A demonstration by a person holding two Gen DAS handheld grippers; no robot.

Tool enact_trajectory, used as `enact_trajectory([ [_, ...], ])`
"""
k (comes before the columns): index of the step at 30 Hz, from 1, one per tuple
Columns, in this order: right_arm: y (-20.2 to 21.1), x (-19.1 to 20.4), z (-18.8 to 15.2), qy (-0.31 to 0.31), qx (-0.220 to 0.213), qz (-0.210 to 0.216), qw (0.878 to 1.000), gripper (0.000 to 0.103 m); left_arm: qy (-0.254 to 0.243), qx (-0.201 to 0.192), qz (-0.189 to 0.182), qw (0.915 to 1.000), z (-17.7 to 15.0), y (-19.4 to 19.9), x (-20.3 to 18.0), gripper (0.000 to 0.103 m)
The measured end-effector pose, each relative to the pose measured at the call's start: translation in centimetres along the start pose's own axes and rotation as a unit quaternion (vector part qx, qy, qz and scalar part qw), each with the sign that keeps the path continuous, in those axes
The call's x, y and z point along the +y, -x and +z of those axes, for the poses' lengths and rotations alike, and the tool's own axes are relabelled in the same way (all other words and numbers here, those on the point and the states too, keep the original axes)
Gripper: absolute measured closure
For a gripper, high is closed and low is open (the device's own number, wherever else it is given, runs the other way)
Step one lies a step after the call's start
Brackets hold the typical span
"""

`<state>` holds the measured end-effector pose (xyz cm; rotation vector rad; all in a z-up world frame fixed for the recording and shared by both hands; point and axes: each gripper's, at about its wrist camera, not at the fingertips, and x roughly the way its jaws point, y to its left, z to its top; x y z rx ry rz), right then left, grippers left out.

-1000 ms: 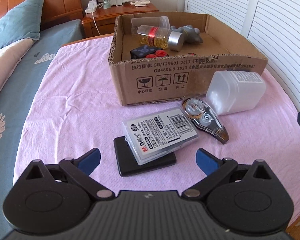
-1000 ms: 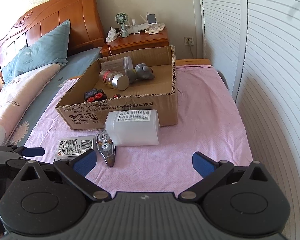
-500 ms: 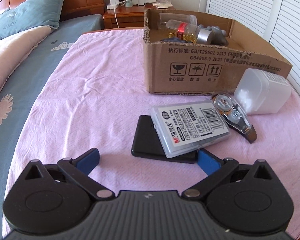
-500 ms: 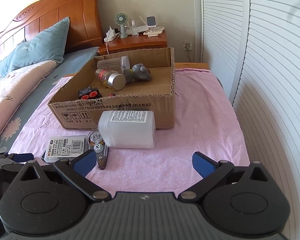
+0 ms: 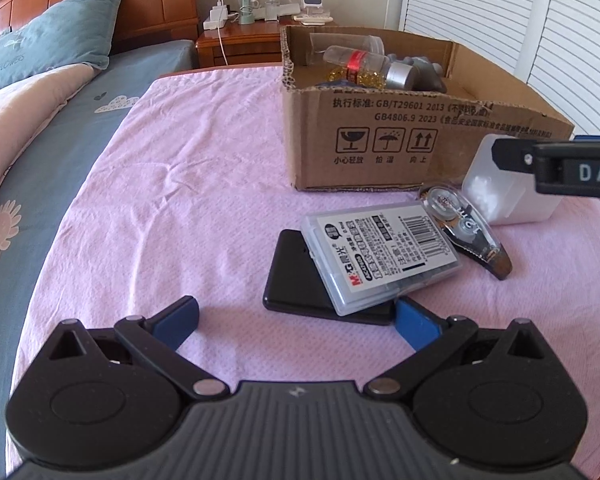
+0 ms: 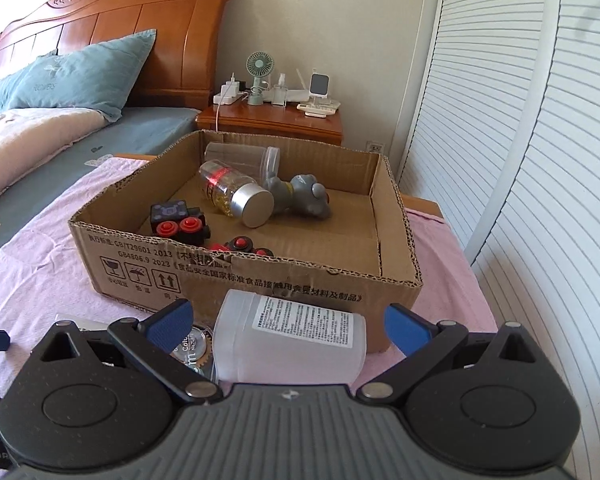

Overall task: Organize rigid objects
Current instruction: 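Move the left gripper to the black square device while right tool approaches the white bottle, then close the left gripper on the black device while right gripper closes on the white bottle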

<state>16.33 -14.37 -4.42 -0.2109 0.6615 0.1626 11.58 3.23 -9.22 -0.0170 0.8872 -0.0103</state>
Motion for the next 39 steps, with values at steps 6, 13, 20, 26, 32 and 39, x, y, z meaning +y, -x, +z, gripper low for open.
enact_trajectory([
  [6, -0.8, -2.2, -1.2, -0.028, 0.022, -0.014, 0.999, 0.000, -0.002, -0.004, -0.003, 1.0000, -0.1, 0.1, 0.1, 0.000],
  [13, -0.7, -5.6, -3.3, -0.050, 0.054, -0.033, 0.997, 0.000, -0.002, -0.010, -0.002, 0.9999, -0.3, 0.1, 0.1, 0.000],
  [20, -2.2, -5.7, -5.4, -0.052, 0.095, -0.020, 0.994, 0.000, -0.020, -0.029, -0.014, 0.9993, -0.4, 0.0, 0.1, 0.000],
  [26, -1.8, -6.0, -6.1, -0.062, 0.081, -0.007, 0.995, 0.000, -0.048, -0.033, -0.040, 0.9975, 0.1, -0.5, 0.3, 0.000],
  [32, -1.7, -6.0, -6.2, -0.065, 0.076, -0.010, 0.995, 0.000, -0.065, -0.040, -0.055, 0.9955, 0.9, -0.5, -0.8, 0.028],
  [39, -1.6, -6.0, -6.3, -0.064, 0.075, -0.008, 0.995, 0.000, -0.076, -0.032, -0.062, 0.9947, 0.3, 0.4, -0.8, 0.034],
])
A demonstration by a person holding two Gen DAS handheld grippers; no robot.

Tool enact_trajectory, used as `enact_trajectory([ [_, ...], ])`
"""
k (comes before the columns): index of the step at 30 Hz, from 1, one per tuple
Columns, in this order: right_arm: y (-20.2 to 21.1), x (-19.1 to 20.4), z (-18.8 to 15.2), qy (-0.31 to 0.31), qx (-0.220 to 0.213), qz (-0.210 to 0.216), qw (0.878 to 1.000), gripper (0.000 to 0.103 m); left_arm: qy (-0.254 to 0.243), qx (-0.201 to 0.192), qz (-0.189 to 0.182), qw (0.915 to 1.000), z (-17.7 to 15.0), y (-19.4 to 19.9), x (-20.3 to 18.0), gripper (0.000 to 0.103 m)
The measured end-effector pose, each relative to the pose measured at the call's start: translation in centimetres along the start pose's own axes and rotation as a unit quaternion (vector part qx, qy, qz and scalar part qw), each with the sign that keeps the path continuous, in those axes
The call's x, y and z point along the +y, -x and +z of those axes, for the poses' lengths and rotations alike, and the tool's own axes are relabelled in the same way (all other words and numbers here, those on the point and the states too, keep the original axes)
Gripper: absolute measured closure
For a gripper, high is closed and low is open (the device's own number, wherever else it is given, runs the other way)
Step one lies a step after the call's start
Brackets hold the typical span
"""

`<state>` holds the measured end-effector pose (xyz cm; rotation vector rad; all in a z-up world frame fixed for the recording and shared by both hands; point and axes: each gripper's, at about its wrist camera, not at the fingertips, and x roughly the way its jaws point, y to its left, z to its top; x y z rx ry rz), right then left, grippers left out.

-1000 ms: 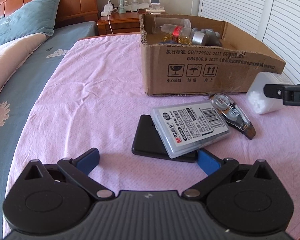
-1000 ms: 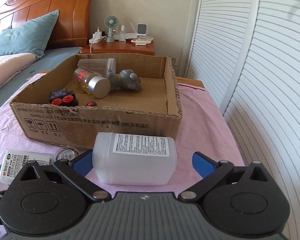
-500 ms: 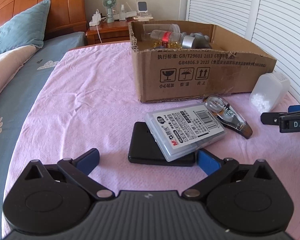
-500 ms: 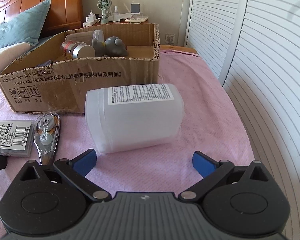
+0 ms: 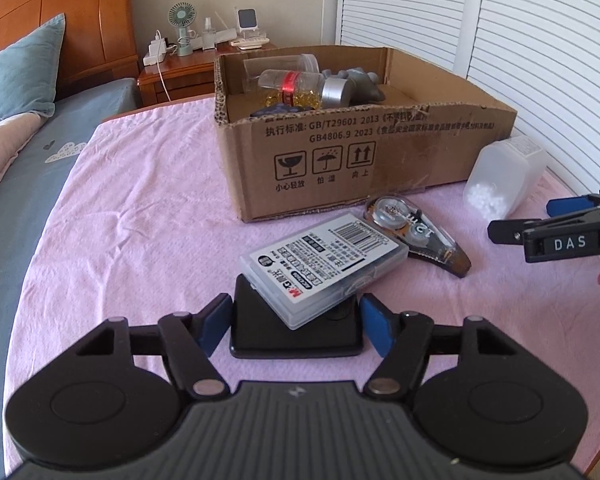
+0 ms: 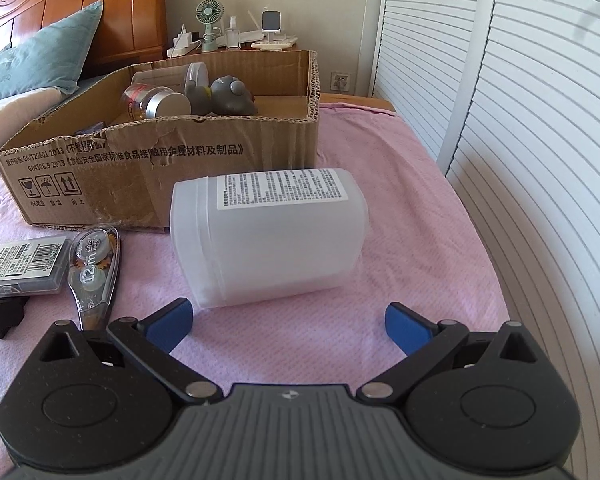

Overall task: Organize rigid objects
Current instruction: 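Close the left gripper on the black device while right gripper closes on the white bottle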

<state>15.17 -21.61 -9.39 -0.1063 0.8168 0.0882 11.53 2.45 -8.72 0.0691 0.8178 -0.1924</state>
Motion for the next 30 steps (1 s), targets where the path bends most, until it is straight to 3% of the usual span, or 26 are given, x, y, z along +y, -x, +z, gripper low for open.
enact_trajectory([
  [9, 0.0, -0.1, -0.1, 0.003, 0.000, 0.003, 1.000, 0.000, -0.016, 0.021, -0.016, 0.9995, -3.2, 3.4, 0.3, 0.032],
  [13, 0.1, -0.1, -0.1, 0.004, -0.001, 0.004, 1.000, 0.000, -0.006, 0.018, -0.007, 0.9998, -3.2, 3.0, 0.0, 0.021],
  [30, -1.4, 0.2, 2.3, 0.038, -0.005, 0.024, 0.999, 0.000, 0.021, 0.011, 0.015, 0.9996, -3.2, 2.8, -0.9, 0.020],
])
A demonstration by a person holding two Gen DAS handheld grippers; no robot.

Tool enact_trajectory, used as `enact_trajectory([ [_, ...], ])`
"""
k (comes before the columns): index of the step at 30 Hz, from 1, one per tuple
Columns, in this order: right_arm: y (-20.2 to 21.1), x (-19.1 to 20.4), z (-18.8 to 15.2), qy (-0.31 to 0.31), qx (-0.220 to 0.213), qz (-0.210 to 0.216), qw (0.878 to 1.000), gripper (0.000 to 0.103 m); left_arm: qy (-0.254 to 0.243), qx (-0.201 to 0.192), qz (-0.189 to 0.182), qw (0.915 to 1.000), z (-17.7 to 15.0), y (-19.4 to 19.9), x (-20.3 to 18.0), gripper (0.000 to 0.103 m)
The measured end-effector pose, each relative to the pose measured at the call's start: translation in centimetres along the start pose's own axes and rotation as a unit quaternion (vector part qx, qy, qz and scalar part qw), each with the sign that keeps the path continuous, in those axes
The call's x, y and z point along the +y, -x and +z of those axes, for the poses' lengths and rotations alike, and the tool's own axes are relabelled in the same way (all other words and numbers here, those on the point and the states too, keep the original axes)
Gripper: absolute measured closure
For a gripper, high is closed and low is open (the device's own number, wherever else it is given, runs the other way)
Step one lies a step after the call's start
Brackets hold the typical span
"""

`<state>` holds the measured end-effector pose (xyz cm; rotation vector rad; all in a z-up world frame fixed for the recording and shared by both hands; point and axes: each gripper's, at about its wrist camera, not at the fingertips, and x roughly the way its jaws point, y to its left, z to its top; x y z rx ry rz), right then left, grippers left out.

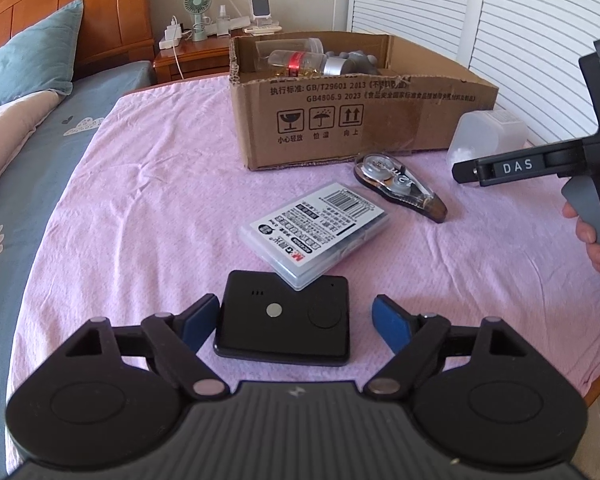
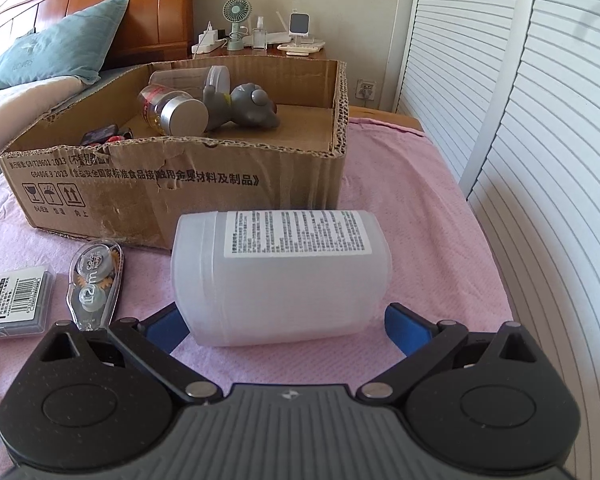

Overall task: Organize rigid objects
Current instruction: 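Close the left gripper on the black device while right gripper closes on the white bottle, then carry the white bottle into the box and open the right gripper while left carries device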

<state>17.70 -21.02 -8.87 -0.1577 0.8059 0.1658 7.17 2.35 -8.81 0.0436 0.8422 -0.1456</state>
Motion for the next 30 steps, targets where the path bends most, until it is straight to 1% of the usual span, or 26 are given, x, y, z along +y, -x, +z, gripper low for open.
enact_trajectory([
  [4, 0.3, 0.0, 0.4, -0.001, -0.008, 0.010, 1.000, 0.000, -0.003, -0.003, -0.004, 1.0000, -0.1, 0.0, 0.1, 0.020],
  [7, 0.8, 0.1, 0.6, 0.006, -0.018, 0.013, 1.000, 0.000, -0.002, -0.006, -0.006, 1.0000, -0.1, 0.1, 0.3, 0.023],
  [10, 1.1, 0.1, 0.8, 0.015, -0.018, 0.021, 1.000, 0.005, -0.007, -0.009, -0.009, 0.9999, -0.2, 0.2, 0.4, 0.023],
  [12, 1.1, 0.2, 0.9, 0.018, -0.017, 0.022, 0.999, 0.006, -0.008, -0.009, -0.009, 0.9999, -0.1, 0.1, 0.4, 0.024],
  [13, 1.1, 0.2, 0.9, 0.021, -0.017, 0.021, 0.999, 0.007, -0.009, -0.010, -0.010, 0.9999, -0.1, 0.1, 0.4, 0.025],
  [15, 1.1, 0.4, 0.9, 0.028, -0.018, 0.016, 0.999, 0.010, -0.005, -0.014, -0.007, 0.9999, 0.0, 0.1, 0.5, 0.033],
  [17, 1.2, 0.5, 0.9, 0.031, -0.017, 0.007, 0.999, 0.015, -0.007, -0.011, -0.009, 0.9999, 0.1, 0.1, 0.7, 0.033],
  [18, 1.3, 0.6, 0.9, 0.032, -0.016, 0.002, 0.999, 0.015, -0.009, -0.009, -0.009, 0.9999, 0.2, 0.1, 0.8, 0.033],
  [23, 1.5, 0.6, 1.0, 0.041, -0.011, 0.003, 0.999, 0.016, -0.016, 0.008, -0.020, 0.9996, 0.6, 0.2, 1.0, 0.034],
  [27, 2.3, 0.5, 1.2, 0.049, -0.009, 0.013, 0.999, 0.016, -0.027, 0.027, -0.039, 0.9985, 0.9, 0.5, 1.5, 0.034],
  [30, 3.3, 0.3, 1.5, 0.055, -0.008, 0.025, 0.998, 0.016, -0.049, 0.035, -0.045, 0.9972, 1.2, 1.1, 1.5, 0.034],
])
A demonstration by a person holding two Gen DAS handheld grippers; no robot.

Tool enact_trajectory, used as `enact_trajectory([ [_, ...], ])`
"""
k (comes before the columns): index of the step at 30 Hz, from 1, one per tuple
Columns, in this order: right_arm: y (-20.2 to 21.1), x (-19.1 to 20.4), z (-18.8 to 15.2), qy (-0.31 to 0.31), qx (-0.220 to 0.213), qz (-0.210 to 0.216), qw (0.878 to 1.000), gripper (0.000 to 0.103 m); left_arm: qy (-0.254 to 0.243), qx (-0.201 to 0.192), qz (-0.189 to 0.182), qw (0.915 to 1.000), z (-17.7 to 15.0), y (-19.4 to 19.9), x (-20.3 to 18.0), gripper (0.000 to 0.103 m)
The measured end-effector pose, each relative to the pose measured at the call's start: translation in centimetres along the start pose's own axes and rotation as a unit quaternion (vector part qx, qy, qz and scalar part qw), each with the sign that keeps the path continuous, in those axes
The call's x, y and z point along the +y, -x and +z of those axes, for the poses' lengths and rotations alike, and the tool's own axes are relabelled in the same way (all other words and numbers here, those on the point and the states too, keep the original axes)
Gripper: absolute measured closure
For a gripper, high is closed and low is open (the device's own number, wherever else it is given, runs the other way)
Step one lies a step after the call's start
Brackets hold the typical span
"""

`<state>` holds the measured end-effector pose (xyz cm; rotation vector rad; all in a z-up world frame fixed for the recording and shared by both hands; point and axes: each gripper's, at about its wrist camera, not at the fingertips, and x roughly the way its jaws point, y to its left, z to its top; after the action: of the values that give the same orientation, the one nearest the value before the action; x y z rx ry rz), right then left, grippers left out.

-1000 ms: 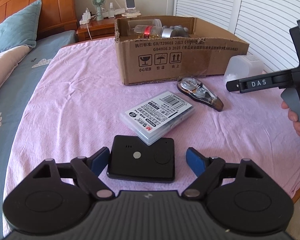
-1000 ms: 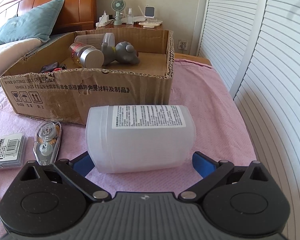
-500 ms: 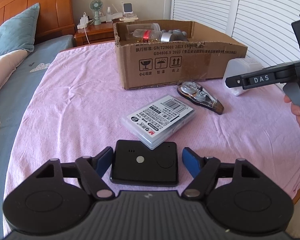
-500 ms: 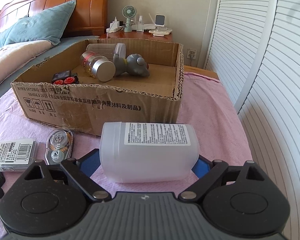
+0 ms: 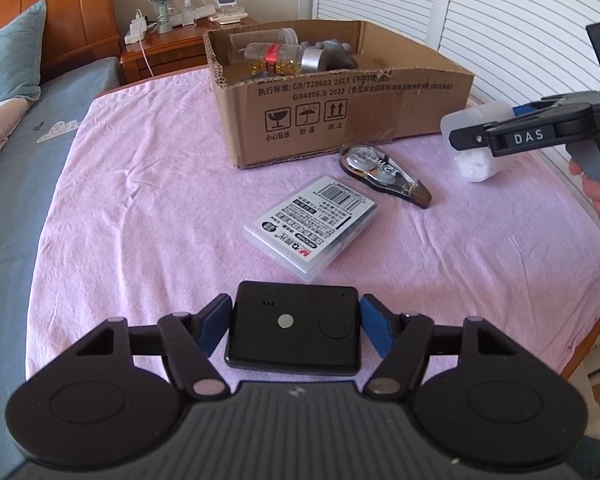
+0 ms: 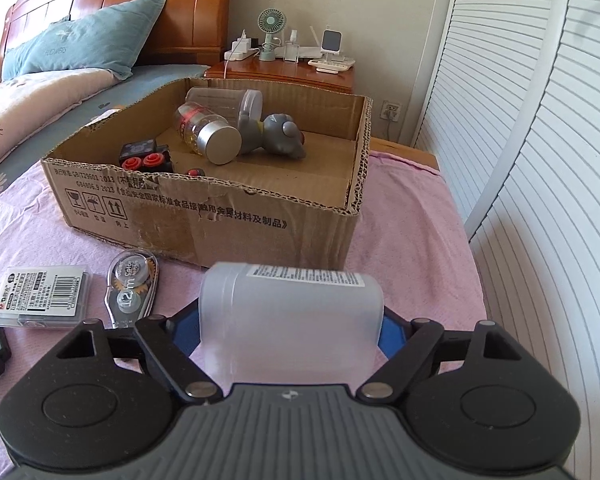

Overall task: Organize rigid objects
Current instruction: 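Carry the white bottle into the box and open the right gripper while left carries device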

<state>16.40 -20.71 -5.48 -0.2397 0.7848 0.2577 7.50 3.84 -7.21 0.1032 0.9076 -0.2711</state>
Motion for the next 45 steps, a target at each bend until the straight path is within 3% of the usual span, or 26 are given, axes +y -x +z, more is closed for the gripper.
enact_trajectory([
  [10, 3.3, 0.4, 1.4, 0.049, -0.007, 0.016, 0.999, 0.016, -0.032, 0.006, -0.016, 0.9993, 0.8, 1.4, 0.0, 0.034],
  [18, 5.4, 0.0, 5.9, 0.058, -0.058, 0.037, 0.996, 0.016, -0.044, -0.006, -0.024, 0.9987, 1.8, 2.5, 0.1, 0.034],
  [23, 3.2, -0.3, 9.5, 0.051, -0.061, 0.051, 0.996, 0.016, -0.049, -0.017, -0.024, 0.9984, 2.8, 2.9, 0.4, 0.034],
  [33, -5.0, -0.6, 13.2, 0.005, -0.005, 0.054, 0.999, 0.016, -0.059, -0.030, -0.014, 0.9977, 4.5, 3.2, 1.1, 0.034],
  [35, -5.9, -0.7, 13.3, -0.003, -0.007, 0.045, 0.999, 0.006, -0.057, -0.034, -0.013, 0.9977, 4.8, 3.3, 1.3, 0.034],
  [37, -5.8, -1.0, 13.2, -0.016, -0.018, 0.040, 0.999, 0.000, -0.054, -0.035, -0.014, 0.9978, 5.2, 3.3, 1.4, 0.034],
  [39, -5.2, -1.4, 13.1, -0.027, -0.022, 0.055, 0.998, 0.000, -0.053, -0.039, -0.015, 0.9977, 5.5, 3.4, 1.5, 0.034],
  [45, -2.4, -1.6, 12.0, -0.037, -0.014, 0.034, 0.999, 0.000, -0.062, -0.050, -0.020, 0.9966, 7.2, 3.8, 1.2, 0.034],
])
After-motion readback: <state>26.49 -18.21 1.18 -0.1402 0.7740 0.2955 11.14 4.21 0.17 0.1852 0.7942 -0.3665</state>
